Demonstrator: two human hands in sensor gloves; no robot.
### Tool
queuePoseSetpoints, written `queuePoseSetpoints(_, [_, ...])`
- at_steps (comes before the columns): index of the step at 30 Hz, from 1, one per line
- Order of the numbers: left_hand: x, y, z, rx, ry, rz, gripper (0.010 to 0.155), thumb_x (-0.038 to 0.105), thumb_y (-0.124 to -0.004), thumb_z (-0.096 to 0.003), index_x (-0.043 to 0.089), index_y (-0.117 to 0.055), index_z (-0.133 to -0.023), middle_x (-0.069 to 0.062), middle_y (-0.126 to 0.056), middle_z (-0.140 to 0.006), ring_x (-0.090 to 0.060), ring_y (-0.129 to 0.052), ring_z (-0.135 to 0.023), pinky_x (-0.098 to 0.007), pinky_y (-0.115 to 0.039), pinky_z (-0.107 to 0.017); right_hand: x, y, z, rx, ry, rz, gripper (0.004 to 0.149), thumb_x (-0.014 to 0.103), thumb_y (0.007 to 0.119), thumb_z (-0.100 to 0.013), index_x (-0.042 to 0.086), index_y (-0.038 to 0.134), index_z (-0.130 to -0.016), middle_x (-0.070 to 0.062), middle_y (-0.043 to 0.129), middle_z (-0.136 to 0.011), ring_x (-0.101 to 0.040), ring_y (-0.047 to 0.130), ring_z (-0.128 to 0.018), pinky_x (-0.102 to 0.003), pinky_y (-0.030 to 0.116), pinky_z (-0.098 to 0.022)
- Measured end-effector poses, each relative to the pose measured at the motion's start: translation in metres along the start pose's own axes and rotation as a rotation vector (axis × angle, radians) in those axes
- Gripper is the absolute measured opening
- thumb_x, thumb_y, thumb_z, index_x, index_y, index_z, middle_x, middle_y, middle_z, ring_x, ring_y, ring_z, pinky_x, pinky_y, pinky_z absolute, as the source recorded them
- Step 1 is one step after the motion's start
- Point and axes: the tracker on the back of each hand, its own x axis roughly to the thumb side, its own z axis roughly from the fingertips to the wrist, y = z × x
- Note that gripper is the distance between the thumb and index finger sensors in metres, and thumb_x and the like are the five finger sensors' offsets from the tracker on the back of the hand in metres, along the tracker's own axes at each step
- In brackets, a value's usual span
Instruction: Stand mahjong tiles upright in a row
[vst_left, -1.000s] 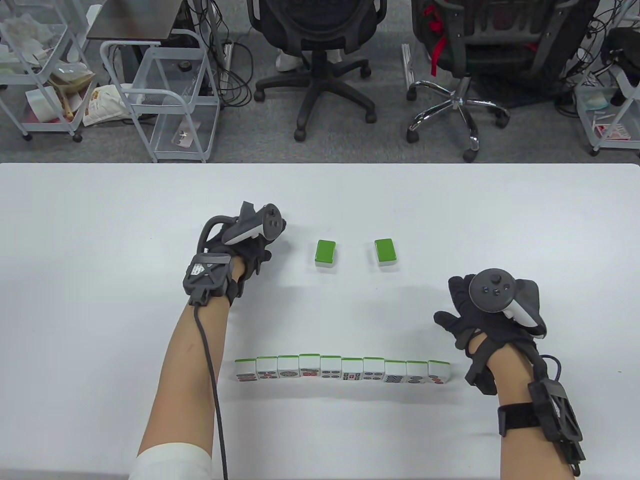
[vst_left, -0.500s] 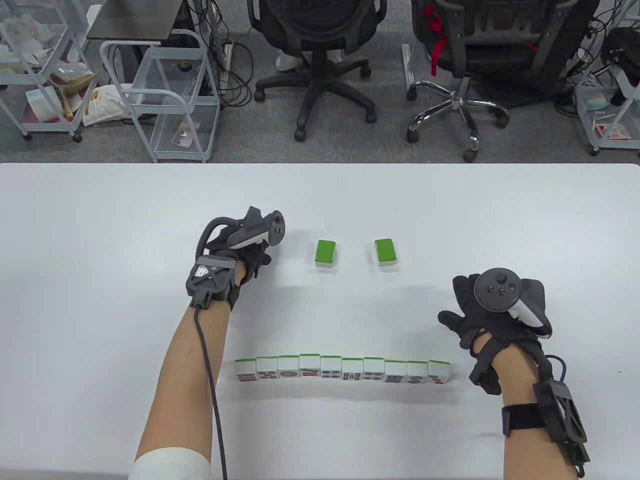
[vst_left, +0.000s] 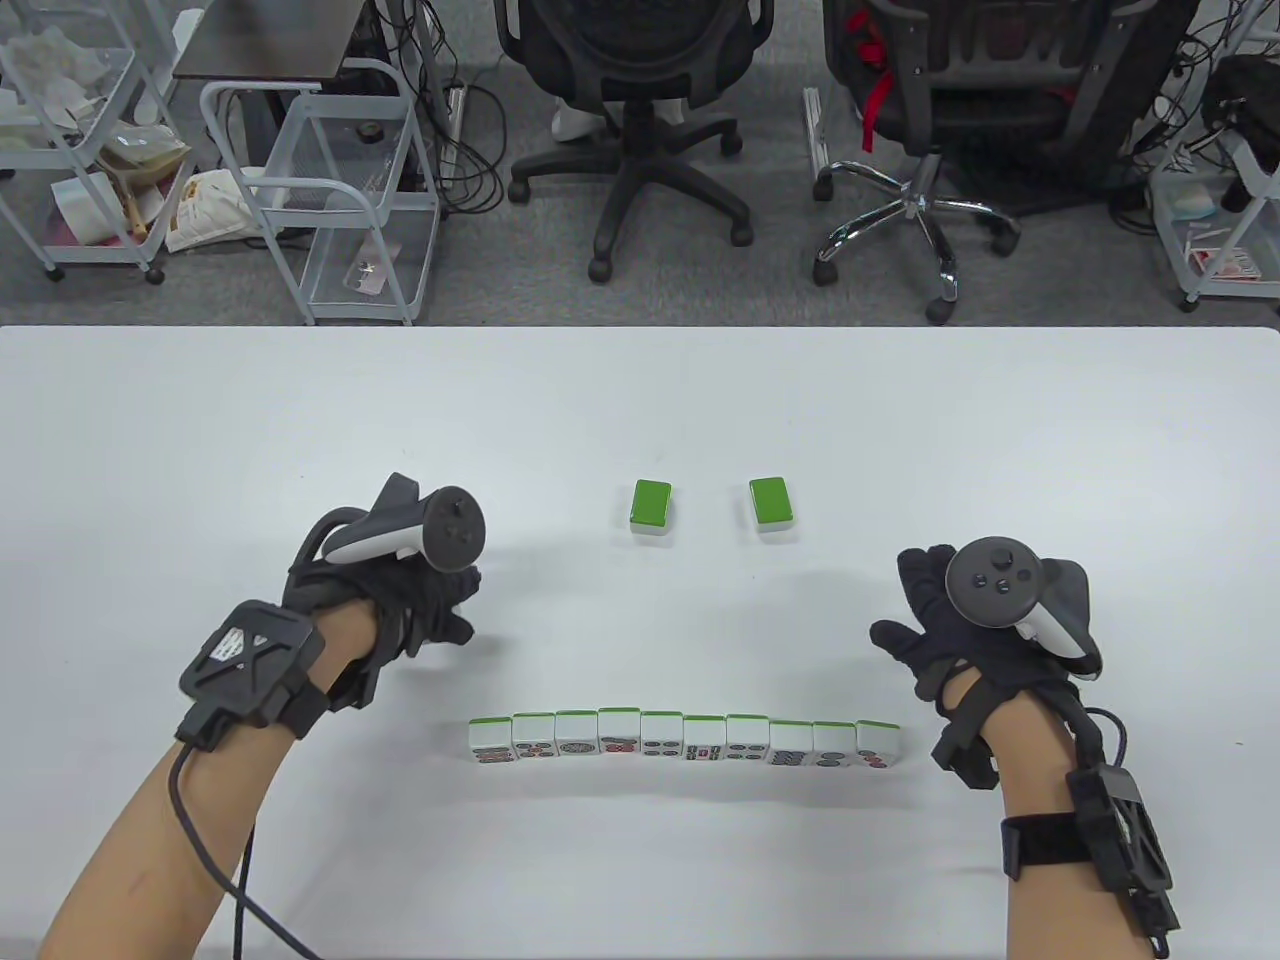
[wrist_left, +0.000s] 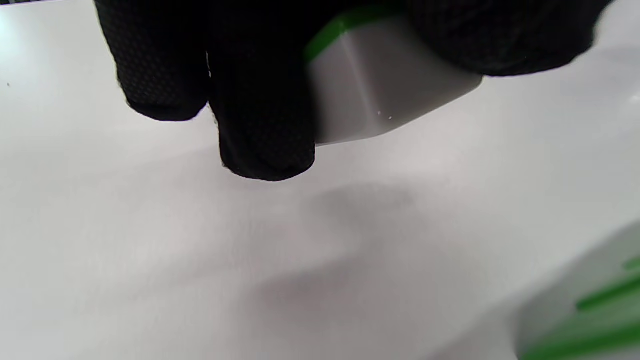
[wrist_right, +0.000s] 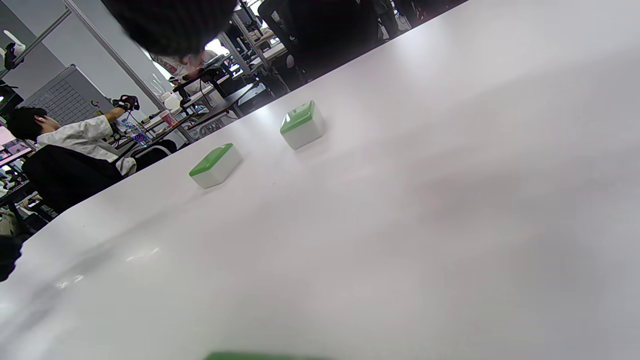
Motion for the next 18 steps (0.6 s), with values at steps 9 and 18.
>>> queuePoseSetpoints(9, [0.020, -0.061, 0.015, -0.148, -0.088, 0.004, 0.079, 0.054, -0.074, -0.0216, 0.025, -0.059, -0.093, 0.000, -0.083, -0.097, -0.020, -0.112, -0.059, -0.045, -0.086, -0.057, 0.002, 0.005, 0.000, 0.028, 0.012, -0.008, 0.083, 0.048, 0.074, -0.034, 0.008, 0.039, -0.098, -0.028, 0.026, -0.103, -0.063, 0.031, -0.090, -0.072, 0.043, -0.059])
queuePoseSetpoints(18, [0.025, -0.065, 0.014, -0.024, -0.115, 0.001, 0.081, 0.056, -0.077, -0.0182, 0.028, -0.060, -0.092, 0.002, -0.090, -0.089, -0.016, -0.115, -0.055, -0.040, -0.090, -0.055, 0.002, 0.009, -0.002, 0.053, 0.024, -0.008, 0.083, 0.048, 0.074, -0.034, 0.008, 0.039, -0.098, -0.028, 0.026, -0.103, -0.062, 0.032, -0.090, -0.072, 0.043, -0.059])
